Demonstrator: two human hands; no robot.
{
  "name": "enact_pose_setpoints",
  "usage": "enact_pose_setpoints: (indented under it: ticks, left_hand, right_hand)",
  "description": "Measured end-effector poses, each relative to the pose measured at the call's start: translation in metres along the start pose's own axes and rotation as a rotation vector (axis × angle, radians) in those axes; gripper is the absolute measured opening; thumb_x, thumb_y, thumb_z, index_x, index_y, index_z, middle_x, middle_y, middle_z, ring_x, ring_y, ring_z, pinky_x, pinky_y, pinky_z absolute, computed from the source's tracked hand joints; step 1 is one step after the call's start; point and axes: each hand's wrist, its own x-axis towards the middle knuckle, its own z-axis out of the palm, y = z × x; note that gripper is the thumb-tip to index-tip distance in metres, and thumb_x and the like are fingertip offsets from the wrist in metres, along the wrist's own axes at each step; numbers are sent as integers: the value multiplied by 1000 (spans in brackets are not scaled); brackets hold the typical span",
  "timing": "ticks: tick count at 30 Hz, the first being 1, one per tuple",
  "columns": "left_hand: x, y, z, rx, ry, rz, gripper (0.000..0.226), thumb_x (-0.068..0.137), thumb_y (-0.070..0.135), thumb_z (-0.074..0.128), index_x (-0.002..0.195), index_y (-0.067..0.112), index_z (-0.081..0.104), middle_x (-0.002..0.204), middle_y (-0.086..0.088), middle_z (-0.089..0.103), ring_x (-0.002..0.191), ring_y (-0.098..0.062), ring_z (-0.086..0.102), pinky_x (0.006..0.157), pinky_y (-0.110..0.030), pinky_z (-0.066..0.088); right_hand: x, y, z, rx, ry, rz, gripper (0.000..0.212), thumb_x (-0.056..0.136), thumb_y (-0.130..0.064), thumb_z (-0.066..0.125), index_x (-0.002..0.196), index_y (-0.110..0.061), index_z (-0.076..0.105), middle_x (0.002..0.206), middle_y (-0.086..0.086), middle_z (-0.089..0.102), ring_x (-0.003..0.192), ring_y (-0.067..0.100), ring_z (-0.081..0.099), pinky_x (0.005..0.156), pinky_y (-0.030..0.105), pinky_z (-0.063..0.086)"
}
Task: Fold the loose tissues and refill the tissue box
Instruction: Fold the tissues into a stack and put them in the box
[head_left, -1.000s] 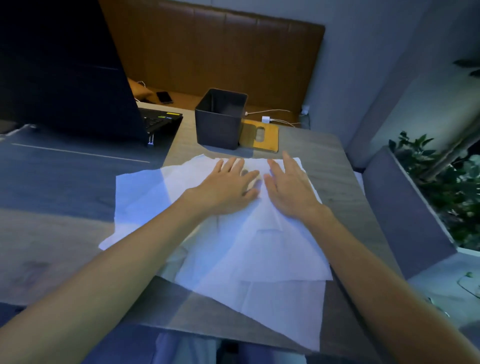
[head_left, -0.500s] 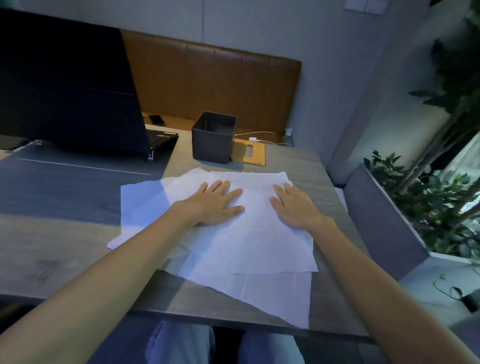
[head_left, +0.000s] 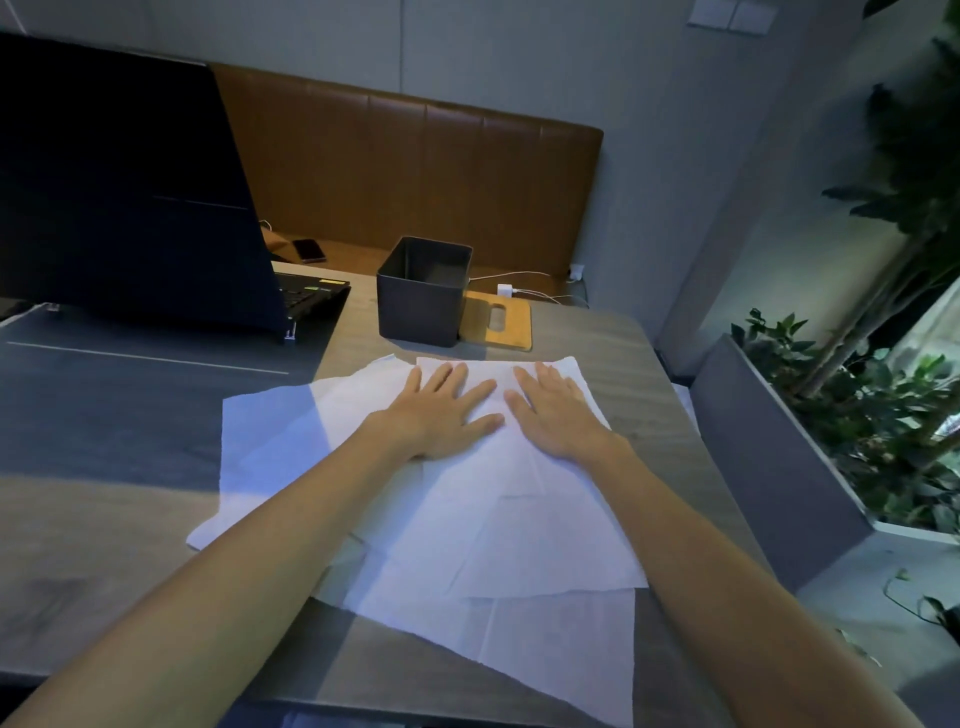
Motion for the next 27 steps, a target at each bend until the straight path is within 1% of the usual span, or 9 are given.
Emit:
enact_pose_setpoints:
  ticks: [4, 7, 9, 11, 14, 18, 21, 25, 27]
  left_hand:
    - [2, -11, 4, 19, 40, 53, 73, 94, 75, 8, 159, 42, -1, 170, -5, -7, 155, -30, -10, 123, -58, -3]
    - [4, -14, 6, 9, 48, 57, 72, 94, 76, 9, 158, 43, 4, 169, -4, -2, 155, -33, -6, 122, -59, 0]
    - [3, -13, 1, -31, 48, 63, 65, 97, 73, 15, 154, 42, 14, 167, -4, 8, 153, -32, 4, 122, -58, 6]
    - [5, -12, -6, -118, 68, 37, 57, 100, 67, 21, 151, 40, 22, 162, -5, 18, 149, -32, 13, 120, -54, 12]
    - [14, -12, -13, -126, 147, -63, 61, 102, 61, 23, 157, 34, 18, 164, -7, 19, 149, -33, 16, 119, -55, 16]
    - [27, -18, -23, -88, 152, -131, 55, 103, 56, 33, 148, 25, 37, 150, -8, 38, 136, -33, 33, 113, -54, 25]
    - [36, -22, -29, -104, 149, -177, 54, 101, 57, 40, 142, 22, 47, 143, -9, 41, 131, -32, 37, 110, -51, 30]
    - [45, -23, -31, -224, 168, -211, 56, 98, 59, 48, 141, 22, 49, 138, -9, 45, 129, -30, 38, 106, -44, 34]
    - [47, -22, -32, -279, 227, -219, 48, 98, 52, 55, 135, 21, 55, 134, -8, 49, 124, -28, 40, 99, -38, 37]
  right_hand:
    - [7, 28, -6, -15, 35, 145, 66, 106, -53, 17, 160, -15, 14, 167, 17, 7, 154, 33, 3, 124, 45, 3]
    - [9, 34, -11, -21, 44, 151, 65, 106, -50, 20, 157, -10, 22, 164, 18, 20, 151, 33, 17, 123, 45, 13]
    - [12, 32, -14, -2, 84, 145, 60, 107, -48, 25, 154, -11, 30, 160, 14, 31, 146, 32, 29, 120, 47, 22]
    - [19, 29, -16, 20, 116, 120, 55, 107, -43, 30, 154, -15, 31, 159, 10, 34, 144, 32, 34, 118, 50, 27]
    - [35, 19, -22, 27, 103, 91, 45, 107, -32, 39, 150, -18, 41, 153, 6, 44, 136, 30, 44, 113, 47, 35]
    - [57, 15, -29, -38, 93, 126, 34, 103, -27, 48, 136, -24, 58, 137, 5, 57, 120, 28, 52, 104, 44, 47]
    - [67, 20, -29, 8, 93, 153, 26, 100, -28, 54, 123, -29, 67, 120, 2, 67, 108, 25, 57, 97, 43, 54]
    - [67, 19, -36, 97, 104, 147, 6, 94, -25, 65, 95, -25, 71, 93, 0, 69, 91, 18, 61, 86, 37, 59]
    - [67, 20, -40, 132, 125, 126, 9, 91, -20, 65, 86, -25, 70, 86, 0, 68, 86, 18, 62, 81, 36, 60]
